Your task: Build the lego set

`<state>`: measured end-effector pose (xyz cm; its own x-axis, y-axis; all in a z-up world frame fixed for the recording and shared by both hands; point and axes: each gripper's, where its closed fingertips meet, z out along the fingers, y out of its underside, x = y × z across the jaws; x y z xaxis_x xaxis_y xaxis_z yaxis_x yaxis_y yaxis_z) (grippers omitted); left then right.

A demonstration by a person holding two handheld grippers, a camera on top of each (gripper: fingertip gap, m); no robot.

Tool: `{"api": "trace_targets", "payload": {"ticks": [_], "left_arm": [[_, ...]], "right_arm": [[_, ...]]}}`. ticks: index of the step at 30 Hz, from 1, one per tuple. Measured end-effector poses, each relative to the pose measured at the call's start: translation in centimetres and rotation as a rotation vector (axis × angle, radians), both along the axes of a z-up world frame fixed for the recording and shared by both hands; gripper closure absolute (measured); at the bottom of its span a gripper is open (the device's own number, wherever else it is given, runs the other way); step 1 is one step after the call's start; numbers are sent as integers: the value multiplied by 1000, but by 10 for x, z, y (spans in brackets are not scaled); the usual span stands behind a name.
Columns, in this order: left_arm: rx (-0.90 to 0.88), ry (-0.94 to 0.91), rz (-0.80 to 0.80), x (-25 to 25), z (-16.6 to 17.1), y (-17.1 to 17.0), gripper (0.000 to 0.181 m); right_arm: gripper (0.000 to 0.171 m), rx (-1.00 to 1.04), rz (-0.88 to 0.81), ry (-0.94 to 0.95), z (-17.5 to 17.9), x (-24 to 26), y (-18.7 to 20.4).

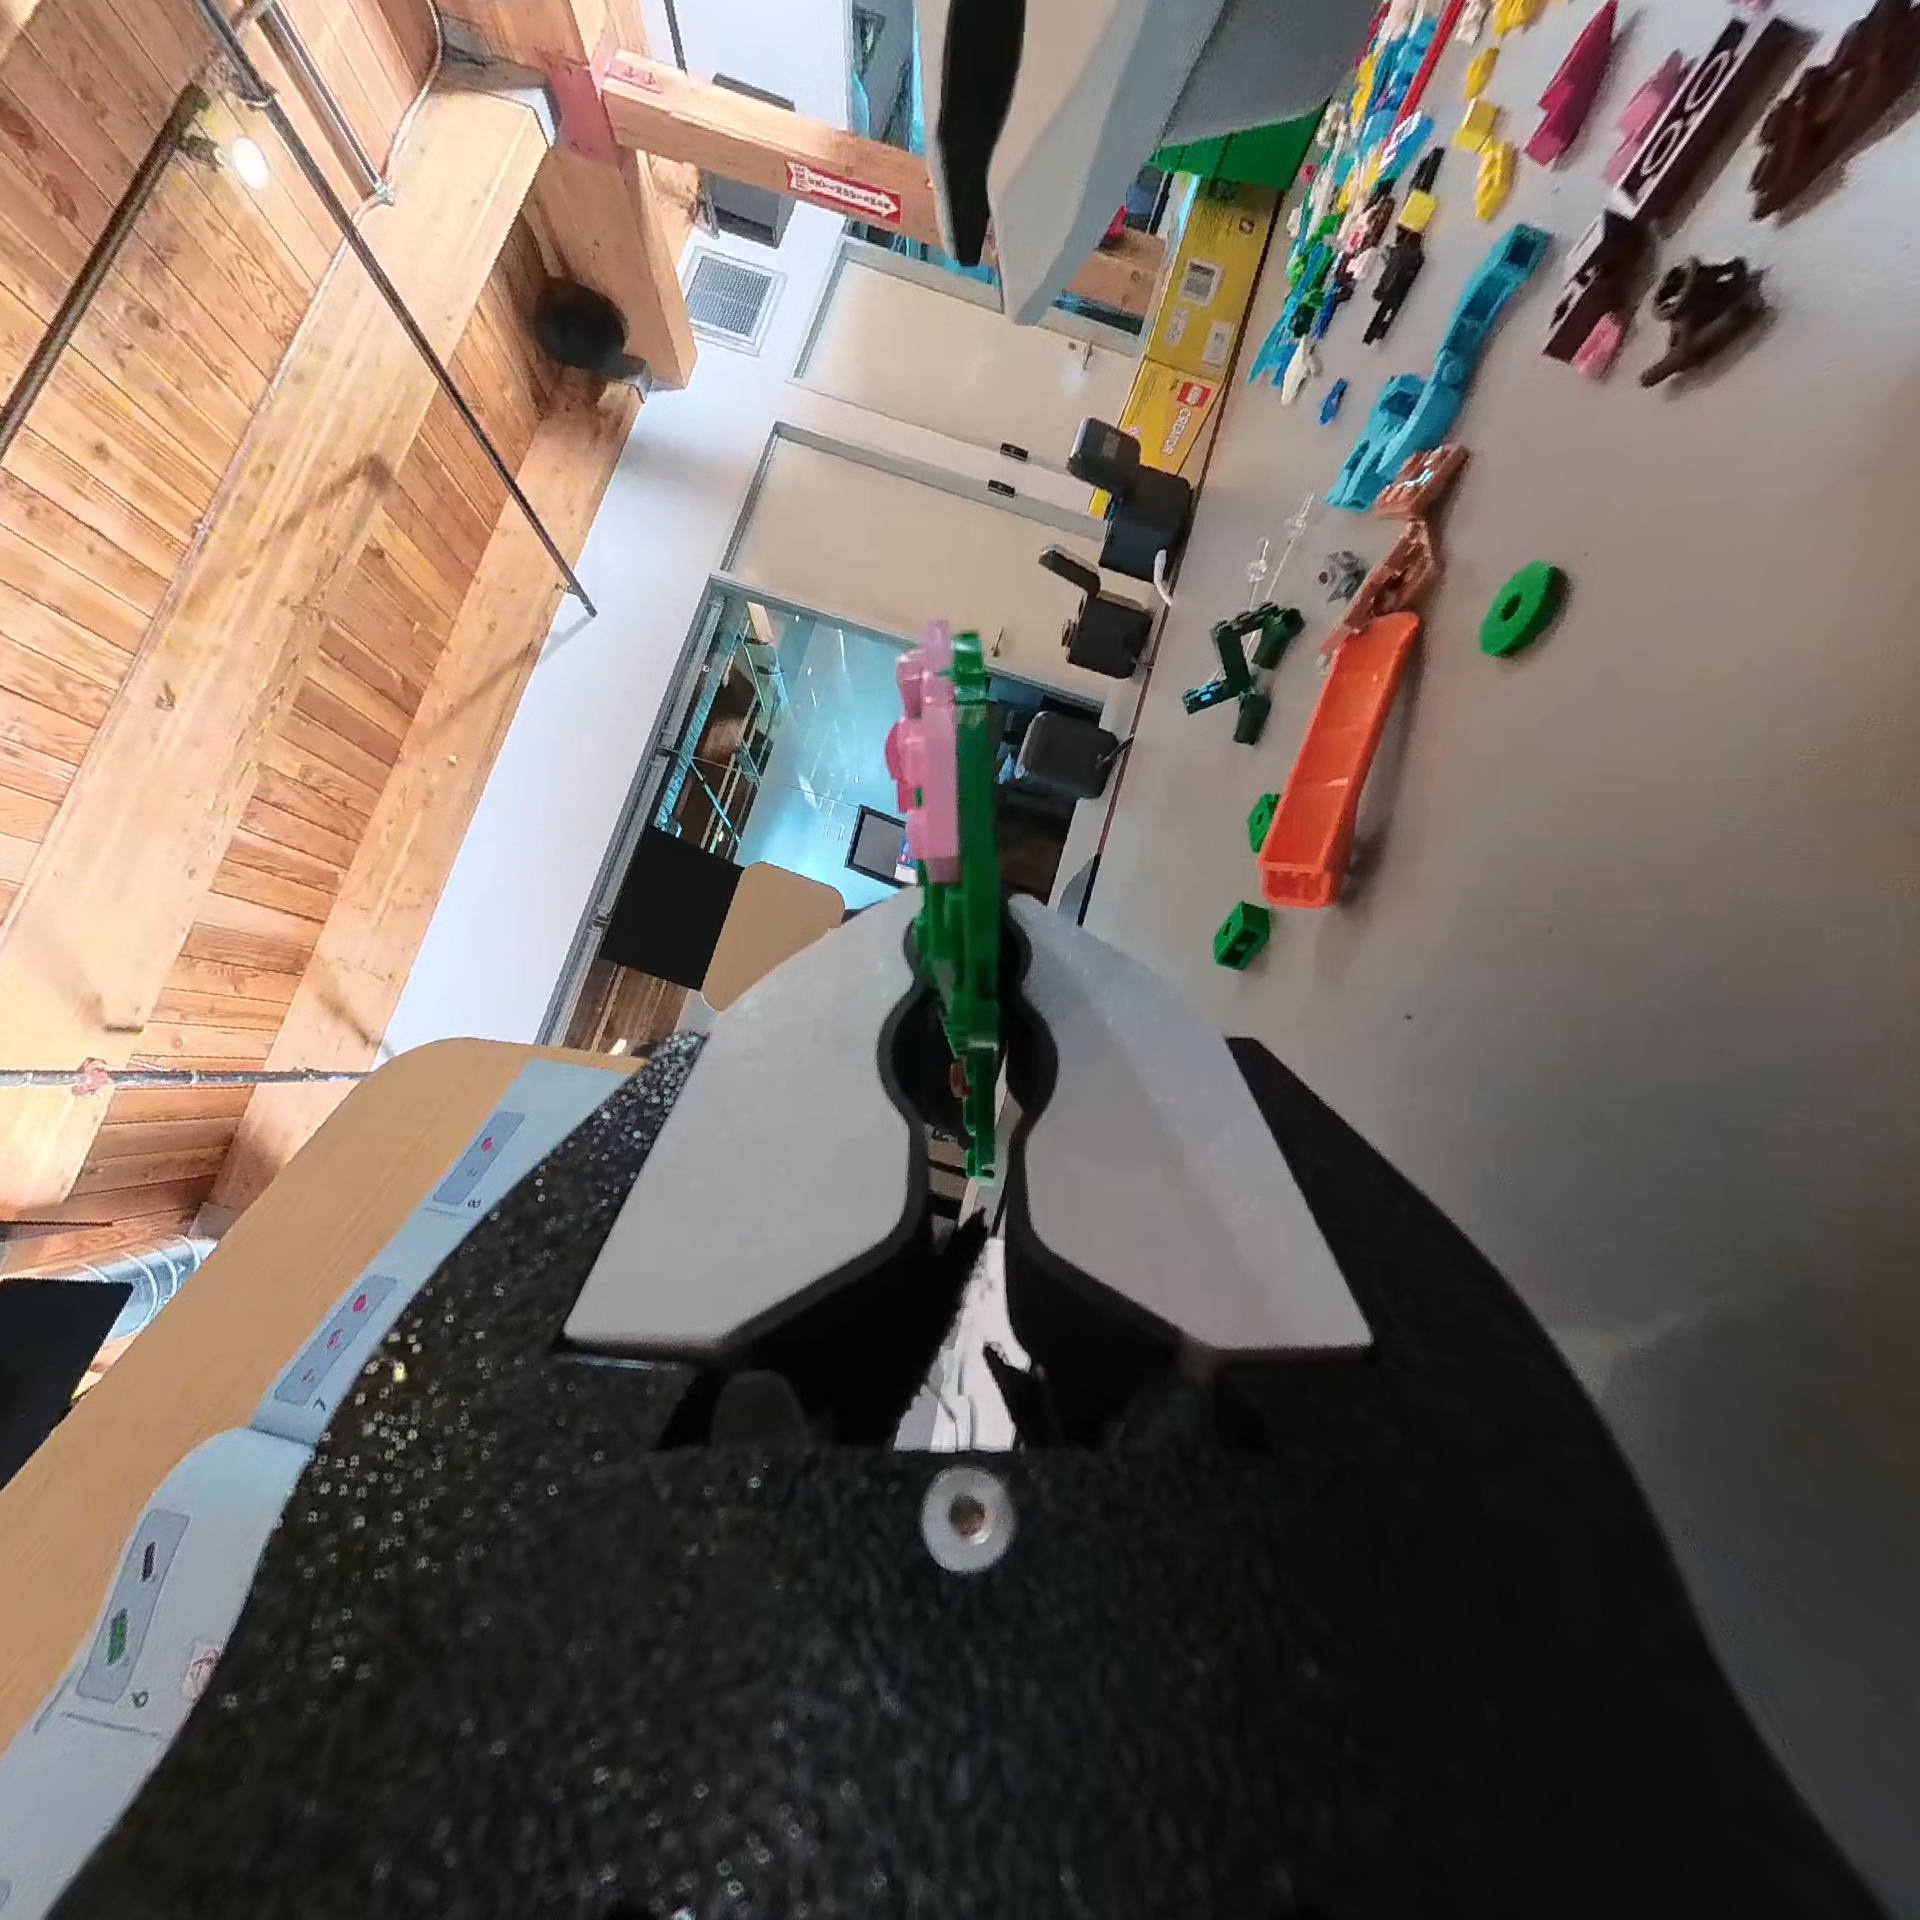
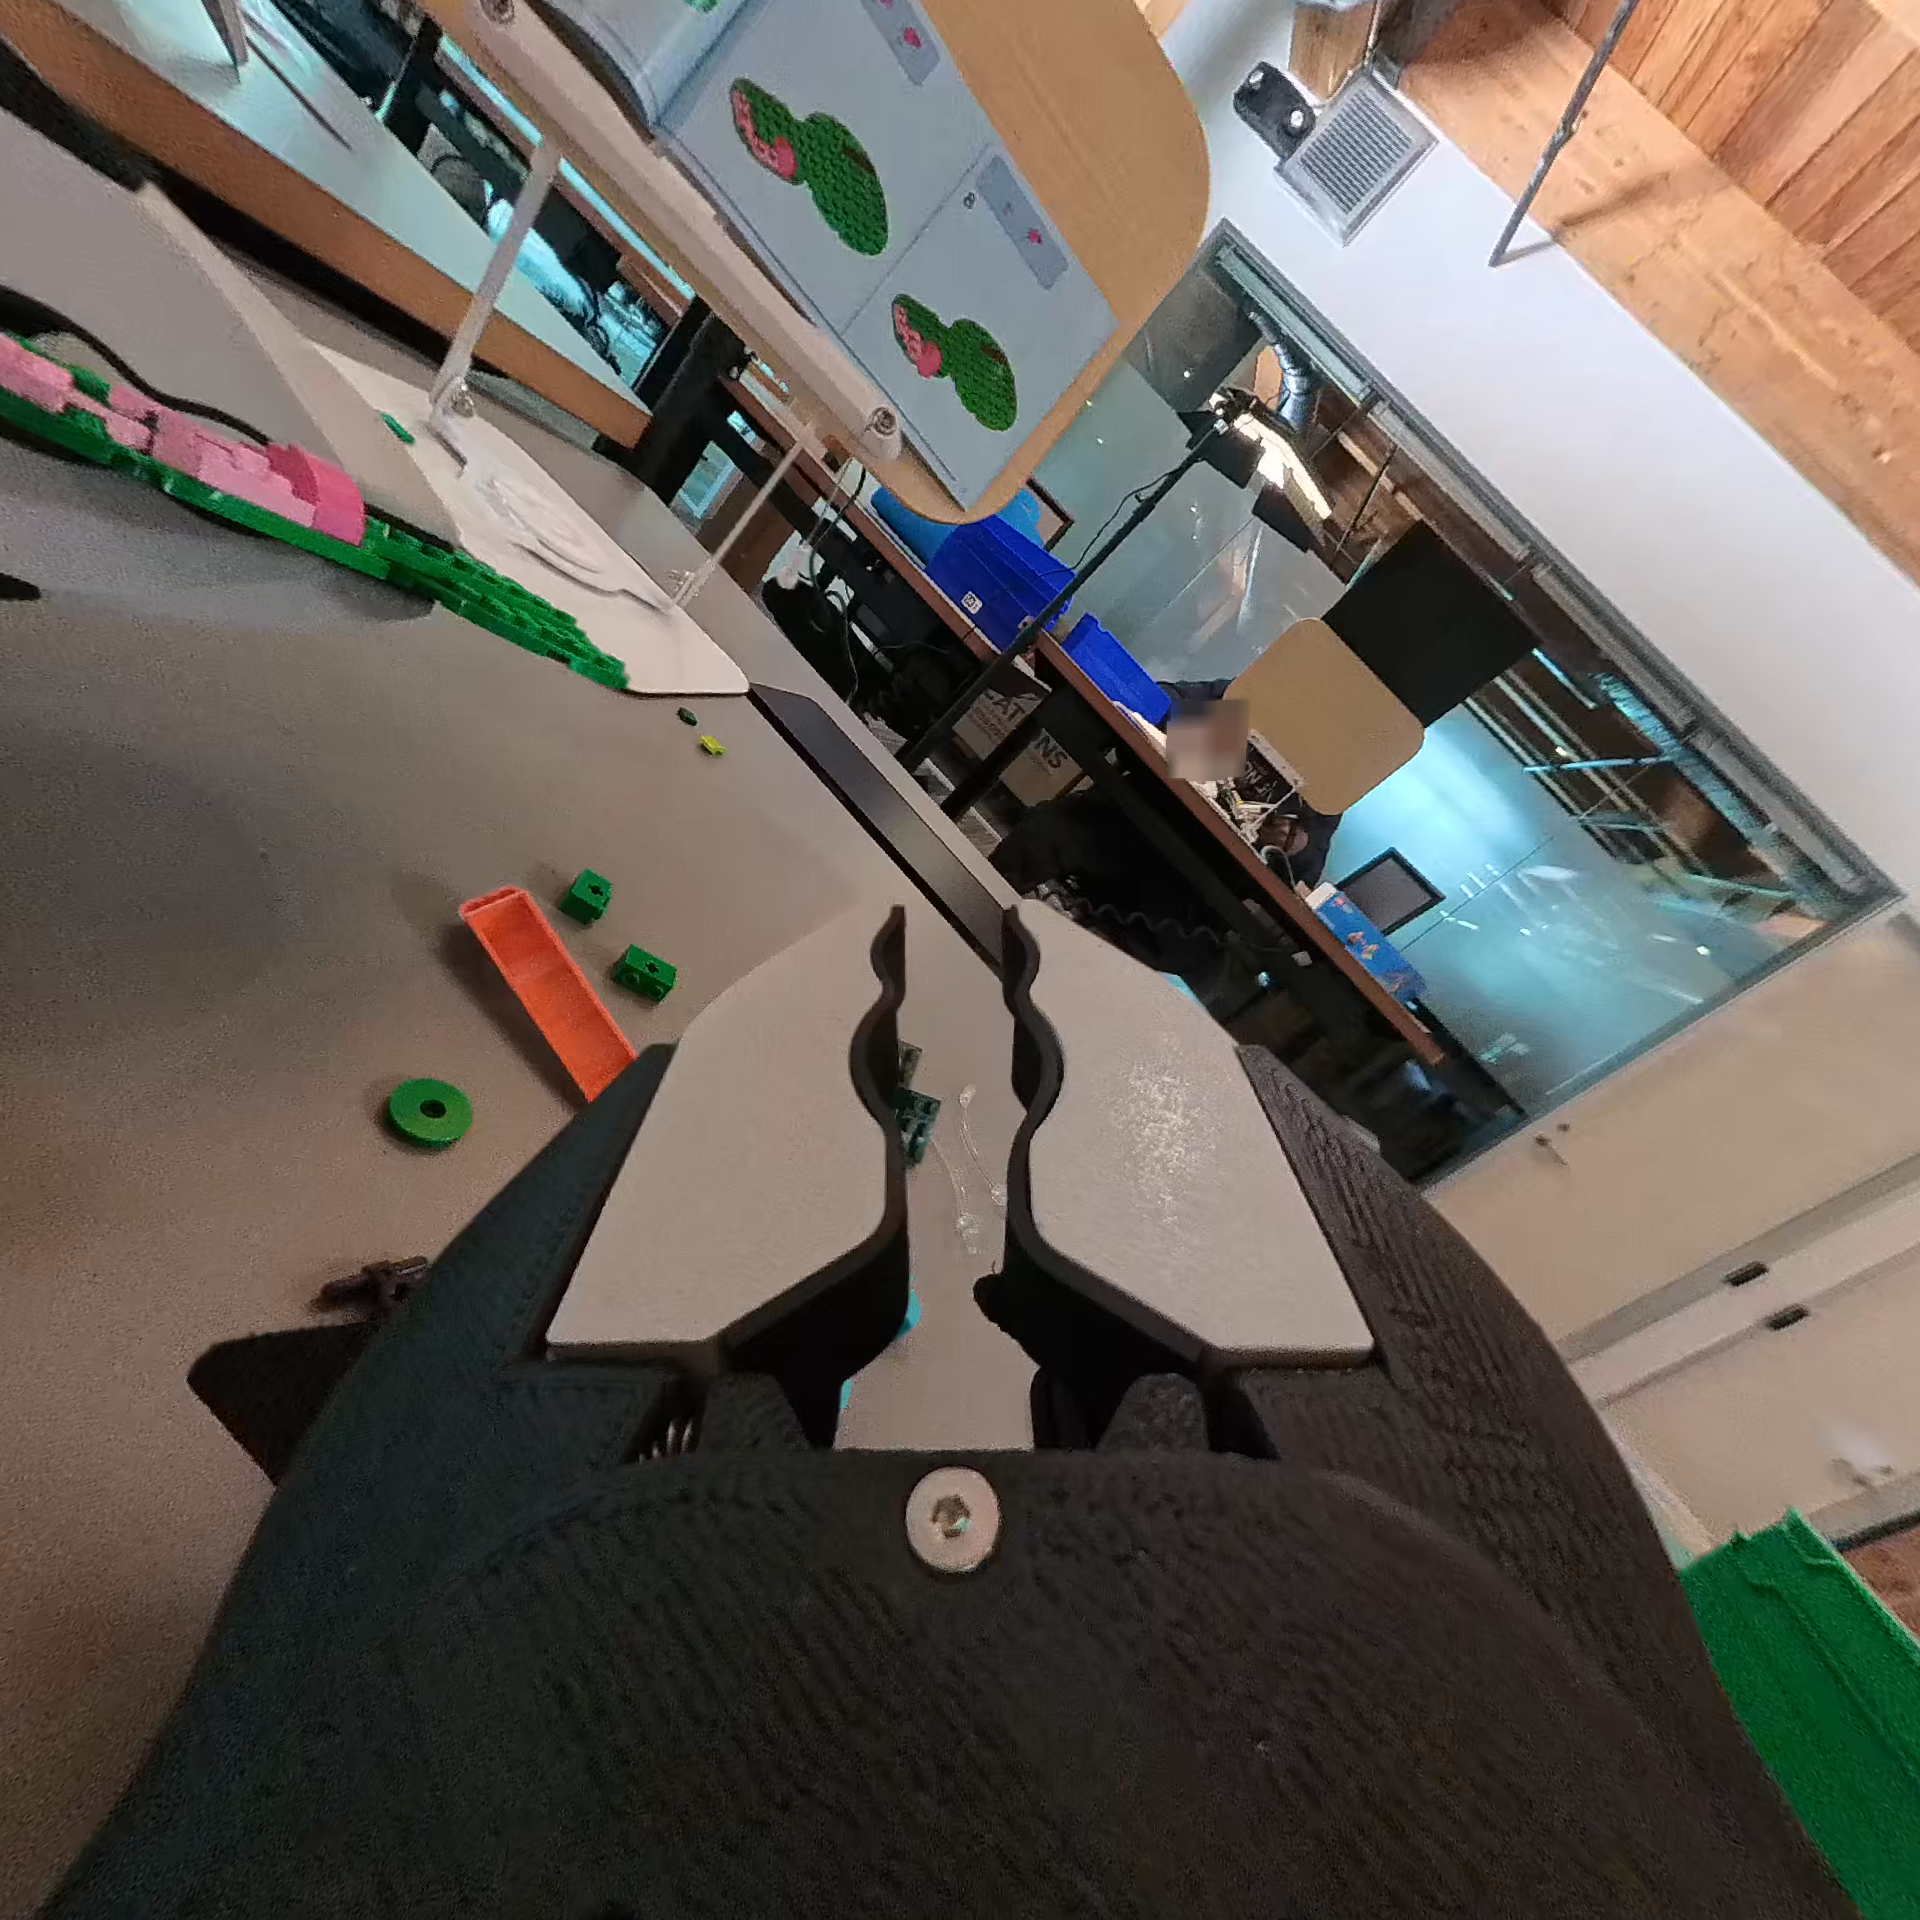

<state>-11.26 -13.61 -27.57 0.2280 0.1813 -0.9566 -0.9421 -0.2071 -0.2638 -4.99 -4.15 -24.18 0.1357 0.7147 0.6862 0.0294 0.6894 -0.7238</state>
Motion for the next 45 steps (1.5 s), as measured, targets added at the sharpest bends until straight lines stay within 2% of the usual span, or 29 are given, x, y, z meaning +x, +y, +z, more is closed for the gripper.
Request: {"api": "trace_targets", "payload": {"ticks": [4, 12, 29, 43, 45], "left_arm": [[-20, 42, -14, 6, -4, 3, 173], [-29, 40, -23, 8, -6, 4, 173], [-33, 44, -47, 12, -7, 2, 173], [-42, 71, -47, 14, -8, 2, 173], [-45, 77, -48, 15, -9, 2, 173]], "right_arm": [[156, 19, -4, 4, 0, 1, 0], [156, -83, 0, 41, 9, 5, 8], [156, -97, -24, 7, 1, 0, 9], [156, -349, -35, 69, 10, 10, 35], [156, -424, -9, -1, 2, 10, 39]]}}
